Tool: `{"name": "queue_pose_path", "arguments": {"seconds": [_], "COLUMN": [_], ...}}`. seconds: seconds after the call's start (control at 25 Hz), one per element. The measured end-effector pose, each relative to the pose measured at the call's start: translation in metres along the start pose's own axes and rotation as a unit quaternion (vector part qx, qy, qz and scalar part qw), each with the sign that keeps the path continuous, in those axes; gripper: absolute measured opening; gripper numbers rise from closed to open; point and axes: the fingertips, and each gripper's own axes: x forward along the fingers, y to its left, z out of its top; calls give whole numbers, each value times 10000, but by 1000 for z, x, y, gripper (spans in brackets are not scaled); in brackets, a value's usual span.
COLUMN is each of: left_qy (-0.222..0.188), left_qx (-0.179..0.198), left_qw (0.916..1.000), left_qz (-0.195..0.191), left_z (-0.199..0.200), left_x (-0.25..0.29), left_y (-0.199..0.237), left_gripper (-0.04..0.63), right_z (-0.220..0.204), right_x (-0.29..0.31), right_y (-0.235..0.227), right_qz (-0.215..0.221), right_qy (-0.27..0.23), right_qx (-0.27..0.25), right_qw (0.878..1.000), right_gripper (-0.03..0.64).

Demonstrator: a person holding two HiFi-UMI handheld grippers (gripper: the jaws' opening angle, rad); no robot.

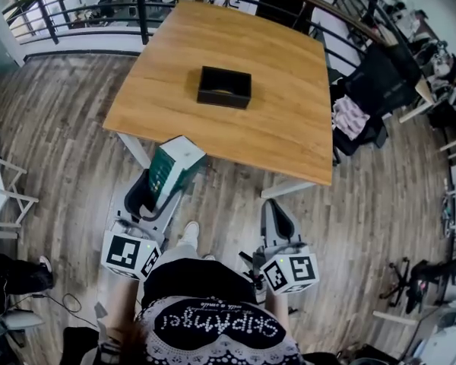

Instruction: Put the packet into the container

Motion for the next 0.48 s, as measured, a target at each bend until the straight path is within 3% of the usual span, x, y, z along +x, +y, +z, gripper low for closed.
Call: {"name": "queue_pose_path", "arguments": {"seconds": [0.48], "left_qy": [87], "left_qx": [-94], "left_qw": [9999], "left_qz": [-76], "left_z": [0], "left_x": [34], "left_y": [46], "left_gripper": [337], "right_z": [5], "right_x": [46], "right_y": [-2], "right_qz": [-199], "right_qy": [7], "right_qx": [246], "right_qw": [9995], "right_gripper": [40]}}
